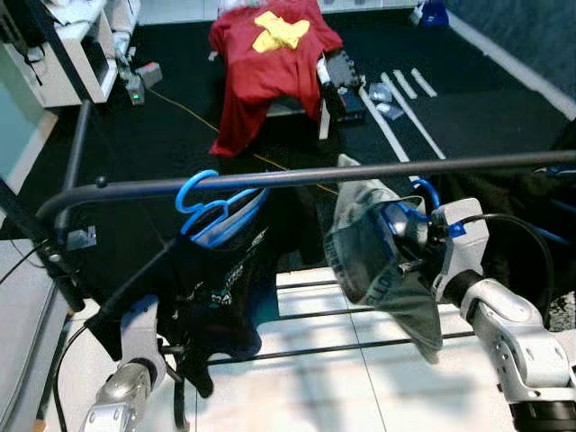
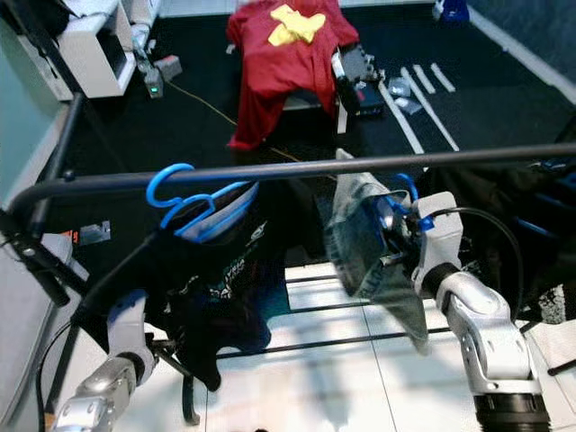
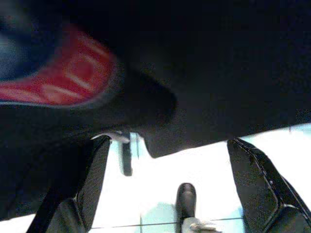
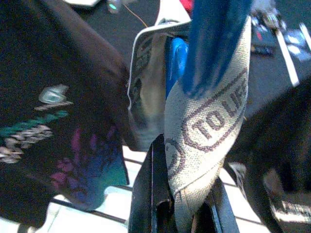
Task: Hang hanger
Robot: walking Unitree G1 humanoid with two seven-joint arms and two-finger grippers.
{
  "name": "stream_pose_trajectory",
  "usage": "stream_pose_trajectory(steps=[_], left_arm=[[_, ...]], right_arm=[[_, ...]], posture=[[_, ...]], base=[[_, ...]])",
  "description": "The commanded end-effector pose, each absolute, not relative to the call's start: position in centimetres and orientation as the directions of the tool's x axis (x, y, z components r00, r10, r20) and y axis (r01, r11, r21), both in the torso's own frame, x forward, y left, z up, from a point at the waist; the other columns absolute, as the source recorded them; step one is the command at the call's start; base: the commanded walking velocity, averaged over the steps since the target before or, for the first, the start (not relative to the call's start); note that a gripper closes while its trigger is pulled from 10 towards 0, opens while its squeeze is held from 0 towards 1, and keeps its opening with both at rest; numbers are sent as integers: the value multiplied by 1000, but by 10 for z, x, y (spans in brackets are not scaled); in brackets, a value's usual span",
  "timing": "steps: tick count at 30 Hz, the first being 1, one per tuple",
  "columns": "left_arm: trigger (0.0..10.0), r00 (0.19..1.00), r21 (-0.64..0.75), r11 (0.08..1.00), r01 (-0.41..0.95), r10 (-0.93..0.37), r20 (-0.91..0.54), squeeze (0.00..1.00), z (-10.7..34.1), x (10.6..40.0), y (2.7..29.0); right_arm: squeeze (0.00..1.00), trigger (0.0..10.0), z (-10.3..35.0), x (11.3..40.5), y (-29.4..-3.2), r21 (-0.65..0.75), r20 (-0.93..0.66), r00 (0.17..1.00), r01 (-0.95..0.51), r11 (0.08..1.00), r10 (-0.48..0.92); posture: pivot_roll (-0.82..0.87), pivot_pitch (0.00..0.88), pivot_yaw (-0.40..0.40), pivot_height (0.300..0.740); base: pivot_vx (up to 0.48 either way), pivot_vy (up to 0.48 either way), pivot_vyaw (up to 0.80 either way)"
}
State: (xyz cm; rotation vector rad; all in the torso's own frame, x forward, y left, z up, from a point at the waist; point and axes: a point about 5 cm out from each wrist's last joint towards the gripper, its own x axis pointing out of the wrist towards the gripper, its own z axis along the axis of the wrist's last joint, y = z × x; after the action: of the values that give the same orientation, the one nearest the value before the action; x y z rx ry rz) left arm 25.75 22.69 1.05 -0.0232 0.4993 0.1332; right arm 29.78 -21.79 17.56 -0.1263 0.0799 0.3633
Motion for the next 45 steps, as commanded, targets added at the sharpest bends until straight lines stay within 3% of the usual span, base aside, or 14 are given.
stream_pose_trajectory(steps=[1, 6, 16, 28, 36, 40, 45], left_arm=[[10000, 849, 34, 987, -160, 155, -506, 0, 5, 250, 238], [10000, 861, 36, 999, -14, 30, -507, 0, 0, 240, 222], [10000, 875, 59, 984, 171, -124, -467, 0, -4, 229, 209], [10000, 849, 22, 969, 248, -206, -487, 0, -21, 210, 209], [10000, 822, 8, 974, 227, -187, -538, 0, -40, 195, 227], [10000, 784, 16, 983, 181, -135, -606, 0, -53, 173, 250], [10000, 810, 22, 983, 182, -137, -570, 0, -47, 172, 259]], right_arm=[[0, 10000, 175, 295, -214, -102, -99, 922, -383, 918, 374], [0, 10000, 178, 280, -209, -104, -108, 860, -509, 854, 499], [0, 10000, 194, 268, -215, -149, -65, 857, -514, 844, 511], [0, 10000, 229, 274, -211, -207, 43, 848, -510, 835, 528], [0, 10000, 233, 288, -223, -212, 22, 908, -405, 889, 419], [0, 10000, 224, 314, -239, -149, -43, 964, -265, 953, 261], [0, 10000, 216, 326, -248, -122, -85, 975, -214, 969, 205]], posture=[[-64, 148, 3, 740], [-67, 146, 8, 740], [-76, 146, 18, 740], [-66, 149, 13, 740], [-63, 151, 13, 740], [-51, 154, 11, 740], [-42, 155, 10, 740]], base=[[0, 0, 0], [0, 0, 0], [0, 0, 0], [0, 0, 0], [0, 0, 0], [0, 0, 0], [0, 0, 0]])
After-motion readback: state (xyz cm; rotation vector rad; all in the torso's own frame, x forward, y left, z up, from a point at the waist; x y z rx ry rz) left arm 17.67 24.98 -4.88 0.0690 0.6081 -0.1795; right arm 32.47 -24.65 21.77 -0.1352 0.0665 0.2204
